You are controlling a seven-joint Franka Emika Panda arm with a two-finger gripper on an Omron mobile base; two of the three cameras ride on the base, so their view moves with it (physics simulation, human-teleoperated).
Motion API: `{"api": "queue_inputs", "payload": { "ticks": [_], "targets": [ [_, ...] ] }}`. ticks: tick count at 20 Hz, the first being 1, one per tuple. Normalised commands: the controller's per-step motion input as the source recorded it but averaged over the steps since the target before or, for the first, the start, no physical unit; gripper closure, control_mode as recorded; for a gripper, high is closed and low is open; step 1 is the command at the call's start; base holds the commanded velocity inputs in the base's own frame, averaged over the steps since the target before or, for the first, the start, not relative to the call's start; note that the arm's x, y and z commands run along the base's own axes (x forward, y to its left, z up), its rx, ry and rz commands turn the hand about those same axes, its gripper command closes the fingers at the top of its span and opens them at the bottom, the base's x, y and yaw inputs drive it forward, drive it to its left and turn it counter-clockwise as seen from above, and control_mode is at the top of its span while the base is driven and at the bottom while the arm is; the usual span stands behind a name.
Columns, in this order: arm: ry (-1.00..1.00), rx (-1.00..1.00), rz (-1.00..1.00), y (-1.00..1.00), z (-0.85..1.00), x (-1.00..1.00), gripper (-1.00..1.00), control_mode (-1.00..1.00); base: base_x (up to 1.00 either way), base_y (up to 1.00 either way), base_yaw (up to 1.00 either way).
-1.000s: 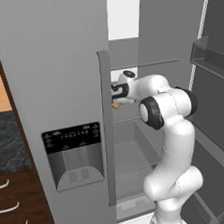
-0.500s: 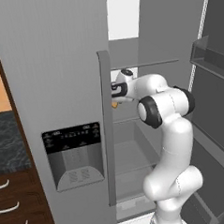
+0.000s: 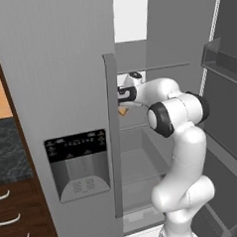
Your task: Place one potato and one fish in each tupperware on the nearby counter, to pack two identical lunches.
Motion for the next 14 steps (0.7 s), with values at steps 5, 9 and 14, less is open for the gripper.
{"api": "queue_inputs", "payload": {
  "ticks": [5,9,14],
  "targets": [
    [-0.01,0.06,-0.03,-0.35,-0.15,-0.75,1.0,-1.0,0.0,0.0,0.0],
    [-0.16,0.08,-0.01,-0.11,-0.47,-0.5,1.0,-1.0,0.0,0.0,0.0],
    [-0.05,0.02,-0.01,-0.16,0.24,-0.33,1.0,-1.0,0.0,0.0,0.0]
  ]
}}
